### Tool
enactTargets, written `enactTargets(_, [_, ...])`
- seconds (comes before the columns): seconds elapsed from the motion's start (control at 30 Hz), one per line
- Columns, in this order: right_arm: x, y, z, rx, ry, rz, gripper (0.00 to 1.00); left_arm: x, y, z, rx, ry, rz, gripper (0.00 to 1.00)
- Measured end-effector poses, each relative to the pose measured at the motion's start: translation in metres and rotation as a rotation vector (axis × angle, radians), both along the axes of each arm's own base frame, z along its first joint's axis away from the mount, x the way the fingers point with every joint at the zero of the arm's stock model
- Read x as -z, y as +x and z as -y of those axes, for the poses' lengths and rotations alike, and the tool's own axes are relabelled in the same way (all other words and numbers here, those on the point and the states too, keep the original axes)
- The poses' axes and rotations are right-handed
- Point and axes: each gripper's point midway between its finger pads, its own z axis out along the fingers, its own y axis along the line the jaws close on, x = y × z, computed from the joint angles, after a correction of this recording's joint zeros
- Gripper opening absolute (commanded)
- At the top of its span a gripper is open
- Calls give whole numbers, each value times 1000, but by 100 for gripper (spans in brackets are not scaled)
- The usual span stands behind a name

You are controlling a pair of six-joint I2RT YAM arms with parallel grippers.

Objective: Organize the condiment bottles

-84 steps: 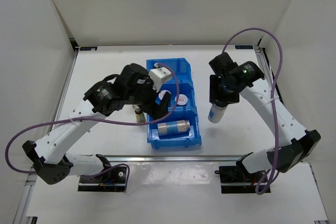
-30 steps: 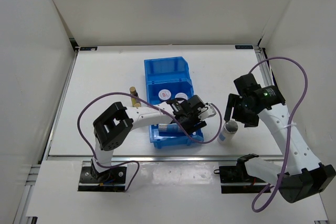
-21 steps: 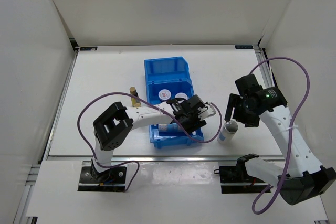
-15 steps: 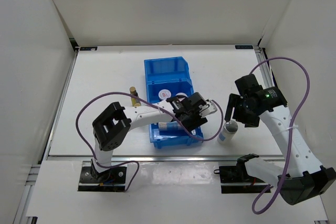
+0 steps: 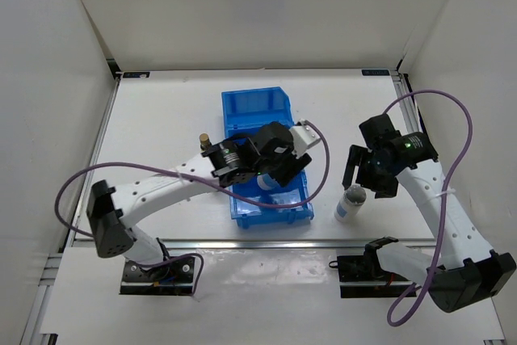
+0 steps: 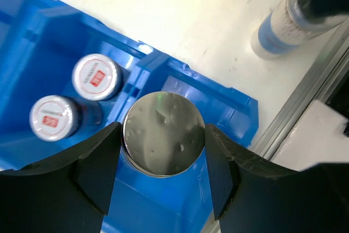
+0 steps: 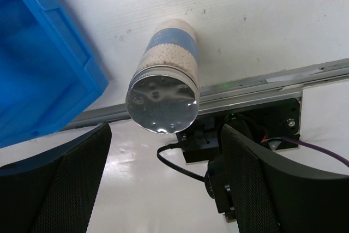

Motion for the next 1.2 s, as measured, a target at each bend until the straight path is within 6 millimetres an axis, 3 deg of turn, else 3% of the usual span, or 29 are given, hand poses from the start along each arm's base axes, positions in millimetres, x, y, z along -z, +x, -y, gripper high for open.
enactTargets(0.1, [3,-1,-1,-5,1,-20,85,-25,-3,-14,-35,-62,31,11])
enactTargets(0.2, [6,0,-2,-13,-3,-40,85,-31,-5,-27,-68,-81,42,11])
enactTargets(0.47, [12,2,-3,-33,-19,-76,86,-10,-13,-56,-189,-96,-7,11])
enactTargets(0.8, [15,-1,-2,-34,-19,-86,86,1,-26,-96,-347,-306,-46,11])
enactTargets(1.0, [15,-1,-2,-38,-19,-85,87,25,-25,-102,-417,-375,-78,11])
enactTargets(1.2, [17,0,-5,-42,-11,-105,87,46,-24,-106,-469,-396,-95,20])
